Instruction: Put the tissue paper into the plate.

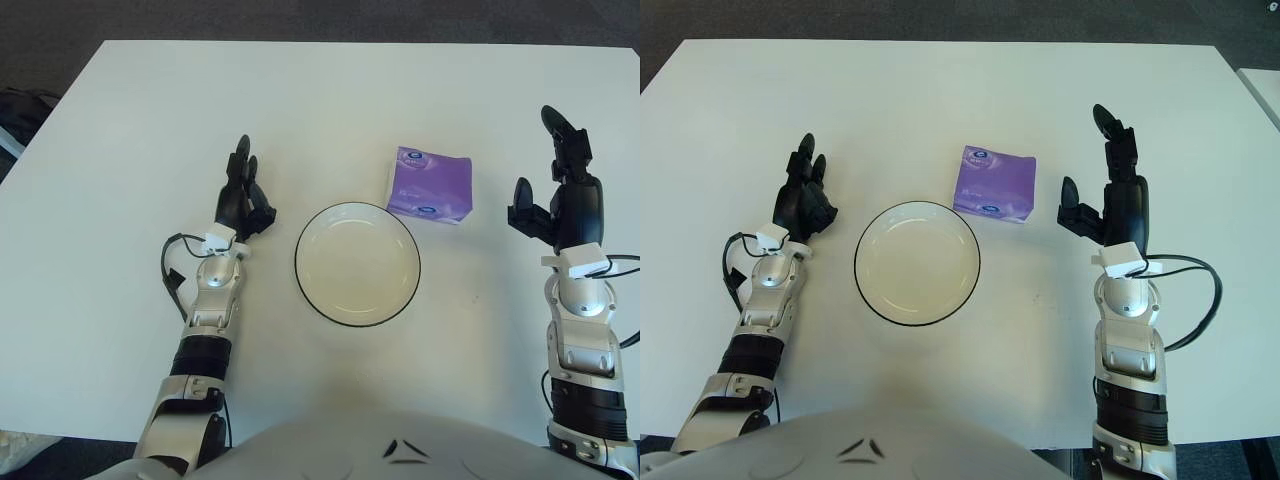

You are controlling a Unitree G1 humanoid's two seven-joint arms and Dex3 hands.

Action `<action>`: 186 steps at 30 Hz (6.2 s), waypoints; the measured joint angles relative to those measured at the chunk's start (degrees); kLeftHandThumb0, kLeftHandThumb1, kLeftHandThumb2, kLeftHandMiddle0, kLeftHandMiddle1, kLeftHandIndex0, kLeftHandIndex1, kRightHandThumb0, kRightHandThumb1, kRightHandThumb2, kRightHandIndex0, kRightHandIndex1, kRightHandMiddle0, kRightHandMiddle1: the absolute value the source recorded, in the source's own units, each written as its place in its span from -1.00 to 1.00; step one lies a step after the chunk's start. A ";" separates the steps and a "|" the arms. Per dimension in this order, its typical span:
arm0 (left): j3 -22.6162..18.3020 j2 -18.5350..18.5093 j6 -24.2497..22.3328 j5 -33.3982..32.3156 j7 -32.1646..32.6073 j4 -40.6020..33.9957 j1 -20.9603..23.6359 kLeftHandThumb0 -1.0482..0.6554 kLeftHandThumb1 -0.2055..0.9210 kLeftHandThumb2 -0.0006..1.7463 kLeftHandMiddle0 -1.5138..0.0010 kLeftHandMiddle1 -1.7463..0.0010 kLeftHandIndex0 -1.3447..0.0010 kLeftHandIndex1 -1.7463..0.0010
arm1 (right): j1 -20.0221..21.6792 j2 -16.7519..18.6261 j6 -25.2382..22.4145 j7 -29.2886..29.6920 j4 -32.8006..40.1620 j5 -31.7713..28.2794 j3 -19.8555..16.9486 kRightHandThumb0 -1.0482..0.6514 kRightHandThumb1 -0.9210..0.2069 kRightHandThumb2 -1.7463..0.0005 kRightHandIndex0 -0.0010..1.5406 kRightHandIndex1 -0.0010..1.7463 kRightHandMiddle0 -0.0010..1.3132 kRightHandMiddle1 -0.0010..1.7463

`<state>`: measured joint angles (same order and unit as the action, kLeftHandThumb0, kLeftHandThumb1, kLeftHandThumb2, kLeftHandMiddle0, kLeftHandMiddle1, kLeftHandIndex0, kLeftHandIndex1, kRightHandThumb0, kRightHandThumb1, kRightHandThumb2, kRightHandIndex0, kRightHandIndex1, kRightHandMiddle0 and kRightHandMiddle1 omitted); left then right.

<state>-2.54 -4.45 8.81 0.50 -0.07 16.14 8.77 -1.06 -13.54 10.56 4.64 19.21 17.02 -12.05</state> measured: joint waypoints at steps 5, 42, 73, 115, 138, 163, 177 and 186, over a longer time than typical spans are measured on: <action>0.01 0.11 0.02 0.02 0.15 0.20 0.26 -0.82 1.00 0.26 0.74 0.99 1.00 0.83 | 0.78 0.61 -3.54 -0.04 3.61 5.97 3.26 -0.74 -1.00 0.38 -0.85 -0.99 -1.00 -0.32; 0.20 0.84 0.74 0.53 1.56 1.51 1.06 -0.82 1.00 0.28 0.75 1.00 1.00 0.83 | 14.25 -22.80 -14.00 -31.57 10.50 17.82 15.26 -1.00 -1.00 0.70 -1.00 -1.00 -1.00 -1.00; 0.32 1.01 0.74 1.37 2.21 1.77 1.41 -0.83 1.00 0.28 0.76 1.00 1.00 0.80 | 21.40 -25.76 0.87 -27.14 -0.85 27.91 19.05 -1.00 -1.00 0.33 -1.00 -1.00 -1.00 -1.00; 0.21 0.92 0.63 1.76 2.48 1.77 1.63 -0.83 1.00 0.28 0.74 1.00 1.00 0.83 | 29.07 -21.51 -0.50 -10.33 -25.46 37.82 29.33 -1.00 -1.00 0.43 -1.00 -1.00 -1.00 -1.00; 0.27 0.39 0.70 1.55 1.99 1.77 1.61 -0.84 1.00 0.29 0.76 1.00 1.00 0.83 | 27.97 -23.69 2.04 -11.52 -23.57 37.22 29.59 -1.00 -1.00 0.37 -1.00 -1.00 -1.00 -1.00; 0.24 0.41 0.72 1.35 1.98 1.71 1.56 -0.82 1.00 0.26 0.74 0.99 1.00 0.78 | 25.43 -27.63 4.16 -16.75 -15.86 30.79 24.55 -1.00 -1.00 0.40 -1.00 -1.00 -1.00 -1.00; 0.22 0.39 0.72 0.47 1.70 1.76 1.58 -0.82 1.00 0.25 0.74 1.00 1.00 0.79 | 24.60 -27.55 2.74 -19.37 -13.97 29.60 23.97 -1.00 -1.00 0.41 -1.00 -1.00 -1.00 -1.00; 0.19 0.28 0.72 0.25 1.45 1.77 1.57 -0.82 1.00 0.25 0.74 1.00 1.00 0.81 | 24.61 -27.54 2.73 -19.70 -13.97 29.51 23.97 -1.00 -1.00 0.40 -1.00 -1.00 -1.00 -1.00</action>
<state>-2.35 -4.17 9.53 0.74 1.37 17.91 10.34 23.55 -41.08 13.30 -15.06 5.24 46.53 11.92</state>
